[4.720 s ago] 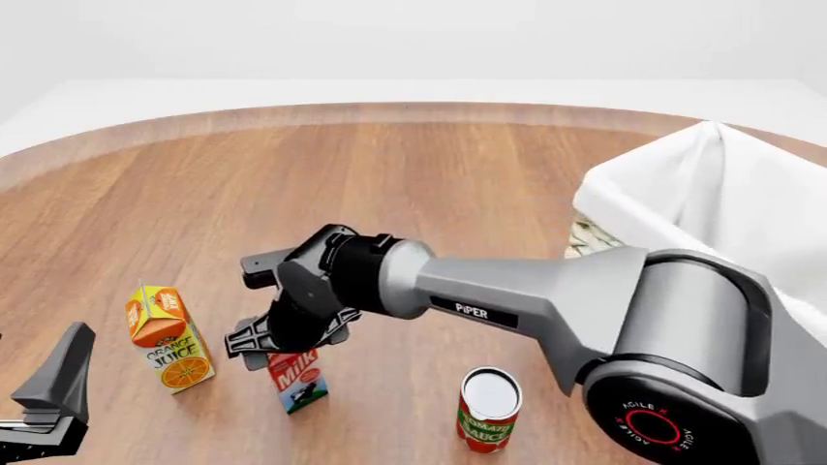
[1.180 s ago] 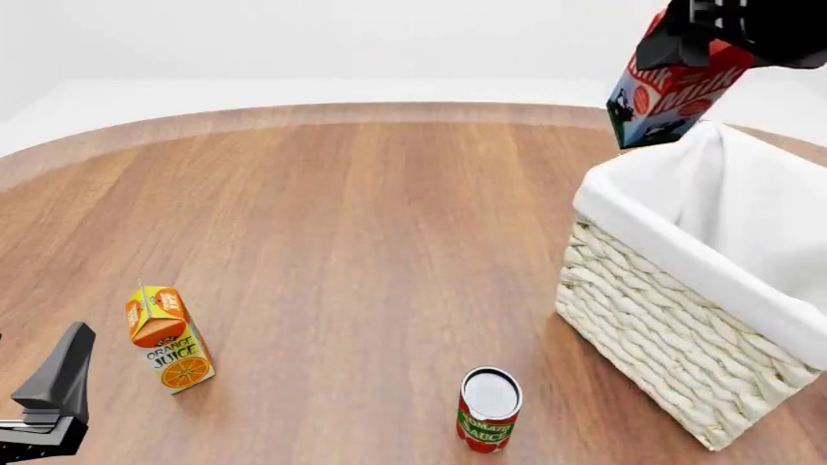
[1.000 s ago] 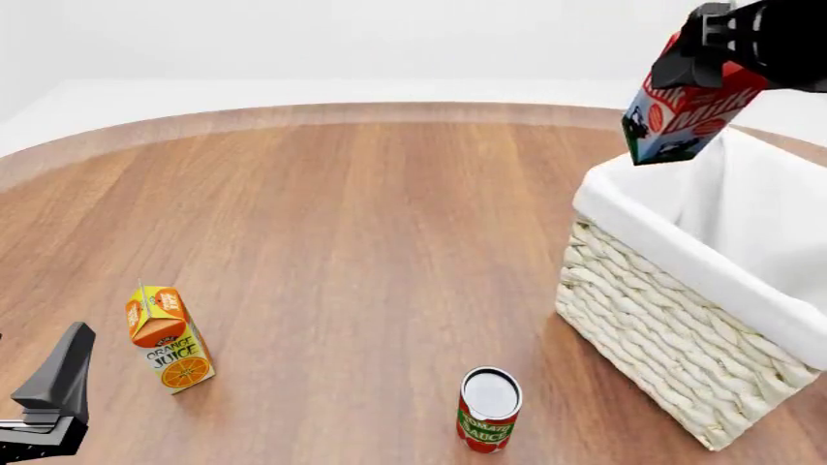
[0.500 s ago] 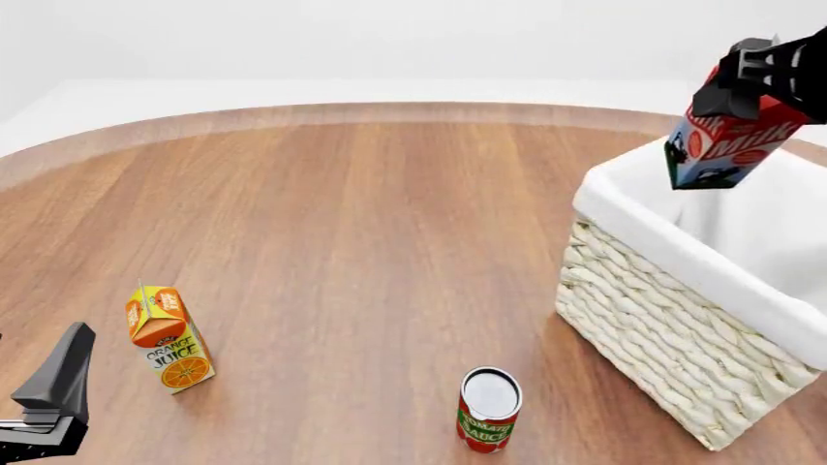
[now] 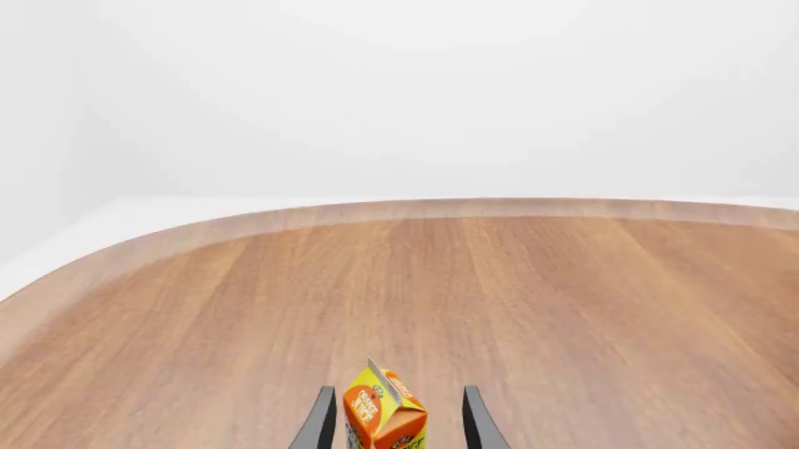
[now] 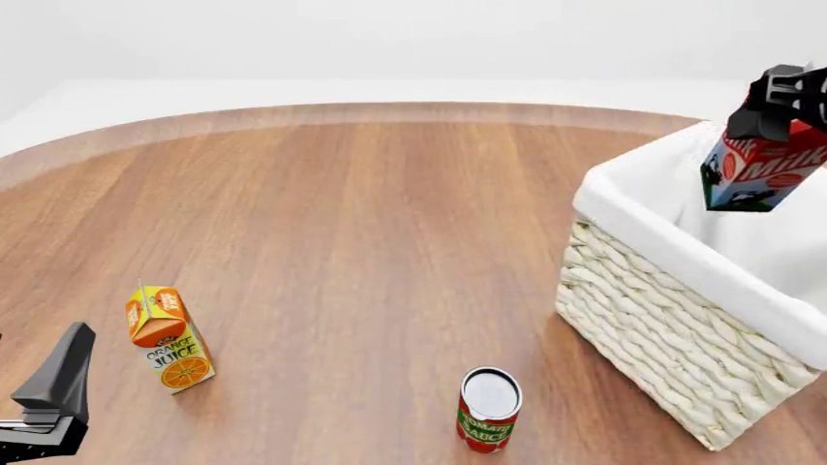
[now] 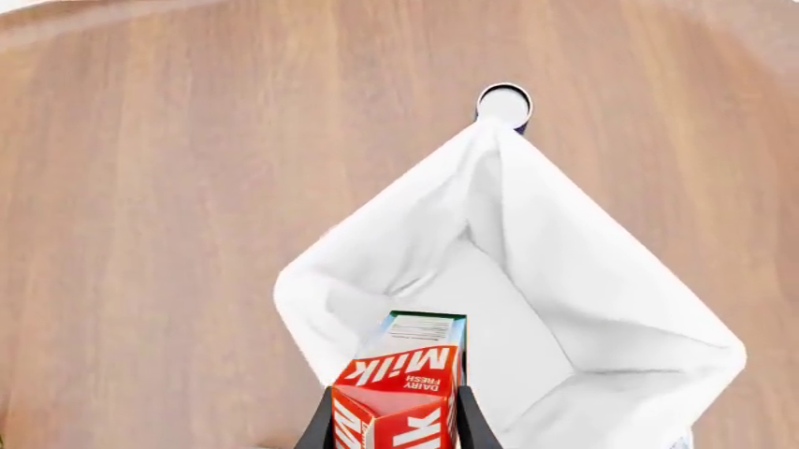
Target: Pick the milk and place it in the basket.
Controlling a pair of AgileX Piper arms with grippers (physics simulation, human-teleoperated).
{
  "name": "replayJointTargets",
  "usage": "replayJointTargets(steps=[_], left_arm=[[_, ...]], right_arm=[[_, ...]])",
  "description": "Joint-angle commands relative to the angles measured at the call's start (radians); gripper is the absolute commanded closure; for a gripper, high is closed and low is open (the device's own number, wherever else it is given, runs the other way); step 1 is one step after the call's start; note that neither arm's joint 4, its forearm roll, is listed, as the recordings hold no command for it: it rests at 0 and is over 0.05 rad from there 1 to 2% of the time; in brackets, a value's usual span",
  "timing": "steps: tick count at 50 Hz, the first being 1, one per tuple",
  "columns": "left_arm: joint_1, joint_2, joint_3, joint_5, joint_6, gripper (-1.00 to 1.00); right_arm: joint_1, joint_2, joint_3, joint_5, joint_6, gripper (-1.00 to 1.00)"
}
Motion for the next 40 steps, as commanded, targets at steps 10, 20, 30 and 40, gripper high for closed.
replayJointTargets(steps=[10, 20, 30, 40], left_arm=[[0.0, 0.0, 0.0, 0.0, 0.0, -1.0], [0.0, 0.0, 0.0, 0.0, 0.0, -1.0], [0.0, 0.0, 0.0, 0.0, 0.0, -1.0], [0.0, 0.0, 0.0, 0.0, 0.0, -1.0]], right_arm=[[-0.063, -0.001, 0.07, -0.041, 0.032, 1.0], [-0.092, 0.018, 0.082, -0.056, 0.02, 1.0], [-0.108, 0.052, 0.095, -0.08, 0.014, 1.0], [-0.135, 0.082, 0.125, -0.115, -0.002, 1.0]])
